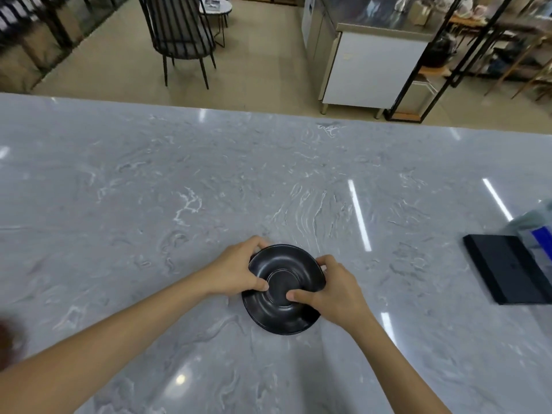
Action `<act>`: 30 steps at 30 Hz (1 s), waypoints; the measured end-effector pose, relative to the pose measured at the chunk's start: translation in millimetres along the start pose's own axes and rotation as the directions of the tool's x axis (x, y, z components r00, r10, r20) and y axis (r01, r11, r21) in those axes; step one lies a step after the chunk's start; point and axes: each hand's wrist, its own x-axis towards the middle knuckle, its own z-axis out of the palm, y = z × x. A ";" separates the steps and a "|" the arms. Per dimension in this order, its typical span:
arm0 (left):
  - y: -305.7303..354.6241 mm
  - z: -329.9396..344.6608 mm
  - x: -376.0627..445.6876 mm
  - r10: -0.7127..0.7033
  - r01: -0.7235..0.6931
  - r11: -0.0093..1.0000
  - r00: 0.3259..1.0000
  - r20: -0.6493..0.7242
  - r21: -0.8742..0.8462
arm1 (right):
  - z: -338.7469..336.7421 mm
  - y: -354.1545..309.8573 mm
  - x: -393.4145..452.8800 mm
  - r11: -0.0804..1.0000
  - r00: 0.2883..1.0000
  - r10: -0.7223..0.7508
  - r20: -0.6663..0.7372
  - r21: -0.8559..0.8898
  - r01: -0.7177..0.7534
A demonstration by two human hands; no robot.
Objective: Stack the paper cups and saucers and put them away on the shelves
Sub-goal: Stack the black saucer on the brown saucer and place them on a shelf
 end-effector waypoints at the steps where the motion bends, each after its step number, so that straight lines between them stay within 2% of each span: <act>1: -2.0 -4.5 -5.8 -0.002 0.002 1.000 1.000 -0.012 -0.010 | 0.9 -5.7 -1.5 1.000 1.000 -0.012 0.001 0.005 0.012; 13: -45.4 -48.2 -90.9 -0.006 -0.005 0.995 0.993 -0.116 -0.096 | 41.0 -82.1 -45.0 0.992 0.993 -0.119 -0.001 -0.034 0.119; 30: -172.4 -132.9 -235.4 -0.046 0.056 0.998 0.955 -0.292 0.025 | 186.7 -214.6 -107.2 0.966 0.969 -0.239 0.054 -0.084 0.243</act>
